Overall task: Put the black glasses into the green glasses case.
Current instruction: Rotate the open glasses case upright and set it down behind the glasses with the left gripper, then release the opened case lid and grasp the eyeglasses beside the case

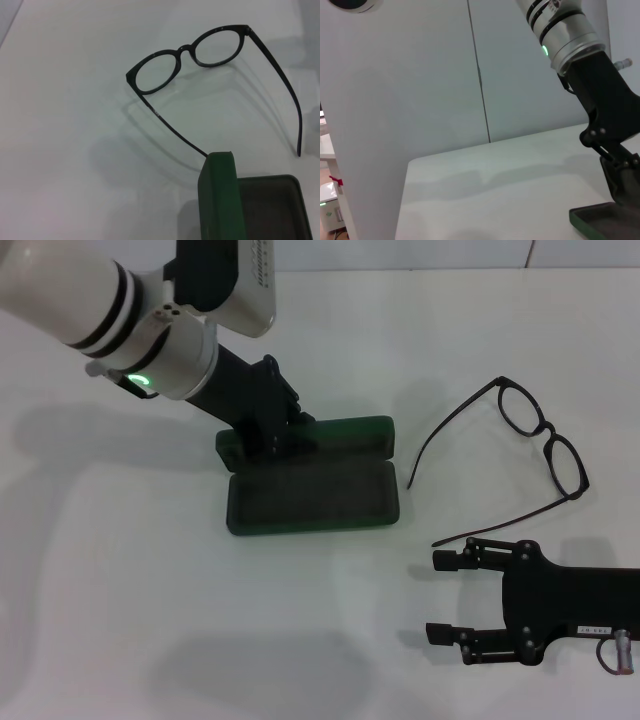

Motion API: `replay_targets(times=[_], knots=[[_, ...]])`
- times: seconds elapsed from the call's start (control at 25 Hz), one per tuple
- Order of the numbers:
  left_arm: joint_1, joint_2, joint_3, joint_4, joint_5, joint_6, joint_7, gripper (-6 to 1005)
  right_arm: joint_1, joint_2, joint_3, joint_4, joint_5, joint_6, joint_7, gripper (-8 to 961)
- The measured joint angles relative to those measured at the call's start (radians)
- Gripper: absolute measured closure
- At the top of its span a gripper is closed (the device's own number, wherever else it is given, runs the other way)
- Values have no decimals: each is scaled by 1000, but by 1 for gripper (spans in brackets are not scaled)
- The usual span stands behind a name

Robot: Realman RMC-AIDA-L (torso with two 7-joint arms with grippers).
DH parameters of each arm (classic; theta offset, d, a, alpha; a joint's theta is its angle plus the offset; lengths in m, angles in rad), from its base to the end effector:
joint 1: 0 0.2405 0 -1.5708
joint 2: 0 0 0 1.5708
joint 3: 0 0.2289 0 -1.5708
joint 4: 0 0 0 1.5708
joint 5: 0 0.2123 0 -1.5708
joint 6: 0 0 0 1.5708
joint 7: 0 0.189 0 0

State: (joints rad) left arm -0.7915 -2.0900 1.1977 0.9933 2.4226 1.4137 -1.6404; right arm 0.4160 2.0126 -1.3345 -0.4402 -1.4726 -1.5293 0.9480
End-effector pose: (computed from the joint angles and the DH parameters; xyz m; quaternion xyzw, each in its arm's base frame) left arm -0.1528 0.3853 -0.0565 -0.9905 0.0319 0.1033 0.0851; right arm 0.2249 0.2649 -0.0809 -0.9581 0.0822 0.2693 0.0516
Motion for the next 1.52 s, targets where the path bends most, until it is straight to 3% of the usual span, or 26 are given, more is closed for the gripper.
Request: replay_targets(times=[0.16,0.6,0.8,1.0,1.16,1.32,1.52], knots=[[11,-2,35,4,-3,-30,-5,711,0,0,0,0,0,0,0,186],[123,-4,116,134,-94,-73,-24,685,0,0,0,0,0,0,0,187],[166,-3,113,182,-152,-57,-80,543,1,0,0,0,0,0,0,187],[227,0,4,169,-286,0,-131,388,0,0,6,0,0,0,0,187],[306,5,-117,83,-478,41,-65,249,0,-2,15,0,8,0,4,187],[394,15,-279,-47,-635,157,81,186,0,-2,50,0,9,0,8,187],[521,20,-393,-127,-680,264,219,171,0,-4,92,0,9,-6,11,187]])
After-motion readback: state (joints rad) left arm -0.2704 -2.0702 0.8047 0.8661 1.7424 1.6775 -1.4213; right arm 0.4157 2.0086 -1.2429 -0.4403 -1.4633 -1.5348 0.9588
